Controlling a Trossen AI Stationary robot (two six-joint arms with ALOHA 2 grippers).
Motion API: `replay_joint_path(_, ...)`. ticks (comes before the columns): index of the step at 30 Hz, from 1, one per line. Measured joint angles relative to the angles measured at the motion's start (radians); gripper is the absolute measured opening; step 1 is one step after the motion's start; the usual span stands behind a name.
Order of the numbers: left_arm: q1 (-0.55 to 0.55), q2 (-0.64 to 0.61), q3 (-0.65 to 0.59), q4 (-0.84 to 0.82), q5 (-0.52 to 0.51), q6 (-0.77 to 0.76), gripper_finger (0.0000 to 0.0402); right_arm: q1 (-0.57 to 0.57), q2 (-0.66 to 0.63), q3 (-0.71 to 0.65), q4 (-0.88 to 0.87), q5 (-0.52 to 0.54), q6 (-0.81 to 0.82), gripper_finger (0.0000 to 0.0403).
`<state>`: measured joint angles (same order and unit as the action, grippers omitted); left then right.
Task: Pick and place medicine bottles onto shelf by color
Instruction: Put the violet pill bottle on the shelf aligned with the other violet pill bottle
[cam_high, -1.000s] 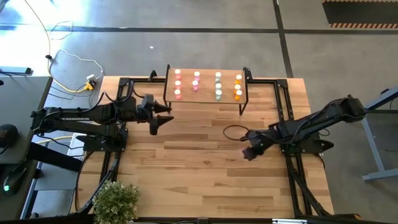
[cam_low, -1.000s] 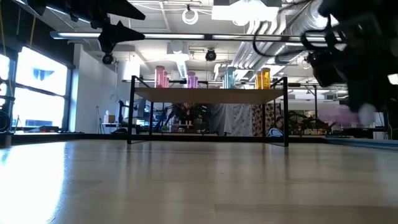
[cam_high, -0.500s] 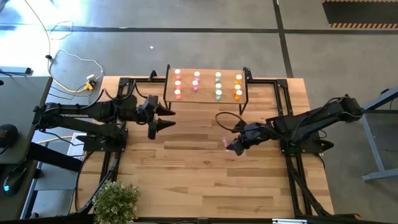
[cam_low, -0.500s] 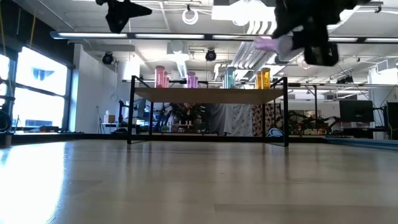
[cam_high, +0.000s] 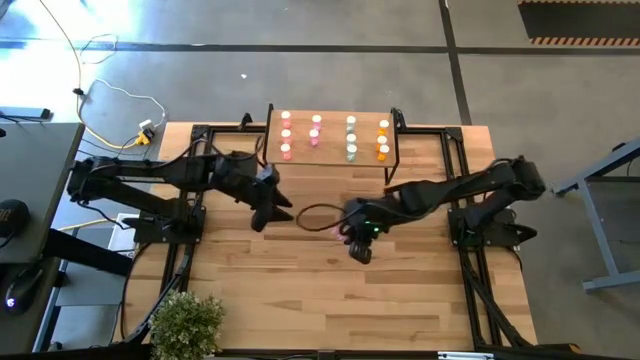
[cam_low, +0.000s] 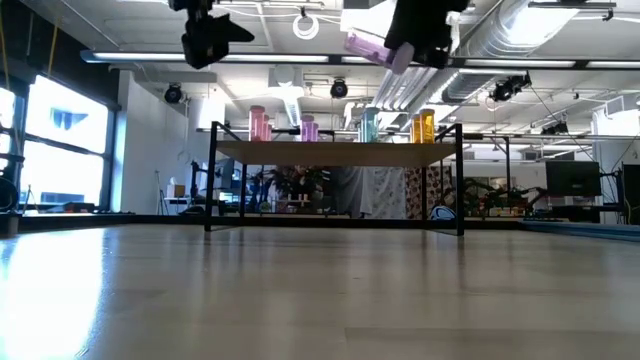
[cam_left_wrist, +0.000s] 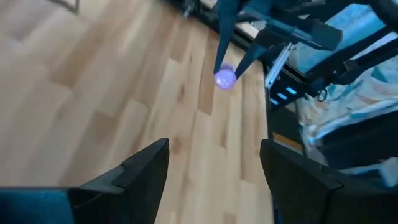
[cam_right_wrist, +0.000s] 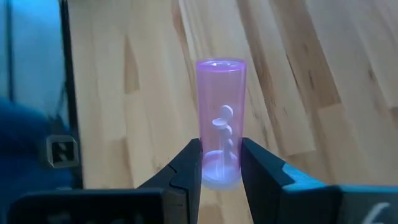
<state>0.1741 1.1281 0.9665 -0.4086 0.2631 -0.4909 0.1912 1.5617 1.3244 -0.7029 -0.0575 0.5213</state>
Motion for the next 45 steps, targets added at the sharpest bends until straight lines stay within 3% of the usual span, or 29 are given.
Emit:
replay_joint_path(8, 0.0, 0.092, 0.0, 0.015, 0.152, -0.218, 0.0241, -0.003, 0.191, 0.238, -0.166, -0.019, -0.279, 0.0083)
replay_joint_path(18, -0.007, 0.172, 0.0, 0.023, 0.324, -0.483, 0.0241, 0.014, 0.326, 0.439, -0.198, 0.124, -0.607, 0.0083)
replay_joint_path(26, -0.008, 0.179, -0.001, 0.094, 0.347, -0.659, 0.0241, 0.064, 0.325, 0.481, -0.203, 0.261, -0.852, 0.0083)
replay_joint_path(40, -0.011, 0.178, -0.001, 0.218, 0.355, -0.912, 0.0241, 0.08, 0.326, 0.481, -0.144, 0.47, -1.053, 0.0083)
replay_joint_path(45, -0.011, 0.178, -0.001, 0.229, 0.385, -0.955, 0.0241, 0.084, 0.326, 0.481, -0.115, 0.483, -1.089, 0.0083)
